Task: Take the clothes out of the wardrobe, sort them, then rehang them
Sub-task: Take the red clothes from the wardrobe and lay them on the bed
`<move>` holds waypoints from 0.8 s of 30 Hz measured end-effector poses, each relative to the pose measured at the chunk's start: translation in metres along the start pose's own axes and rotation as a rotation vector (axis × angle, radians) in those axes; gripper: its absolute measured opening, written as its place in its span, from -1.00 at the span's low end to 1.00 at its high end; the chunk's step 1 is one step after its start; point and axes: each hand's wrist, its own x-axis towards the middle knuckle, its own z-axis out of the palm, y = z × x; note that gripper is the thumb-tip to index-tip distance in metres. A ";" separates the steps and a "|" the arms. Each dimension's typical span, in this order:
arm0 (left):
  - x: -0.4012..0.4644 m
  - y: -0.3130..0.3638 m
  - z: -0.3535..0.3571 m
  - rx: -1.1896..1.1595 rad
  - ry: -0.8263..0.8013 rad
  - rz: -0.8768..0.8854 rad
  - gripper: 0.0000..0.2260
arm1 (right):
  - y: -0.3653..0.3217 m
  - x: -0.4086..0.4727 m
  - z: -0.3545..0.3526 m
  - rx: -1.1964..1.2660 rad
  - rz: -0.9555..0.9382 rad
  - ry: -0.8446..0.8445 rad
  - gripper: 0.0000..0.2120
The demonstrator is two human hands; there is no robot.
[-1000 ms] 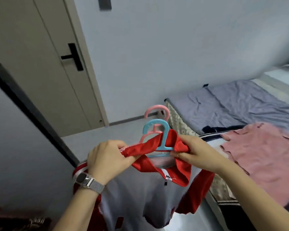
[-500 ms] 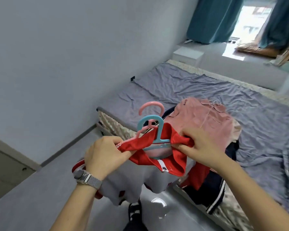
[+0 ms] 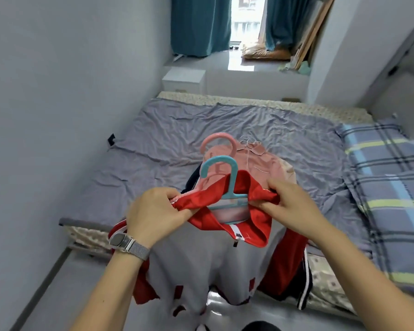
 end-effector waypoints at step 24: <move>0.339 0.125 0.196 -0.092 -0.127 0.291 -0.76 | 0.270 0.237 -0.008 0.045 0.214 0.147 -0.59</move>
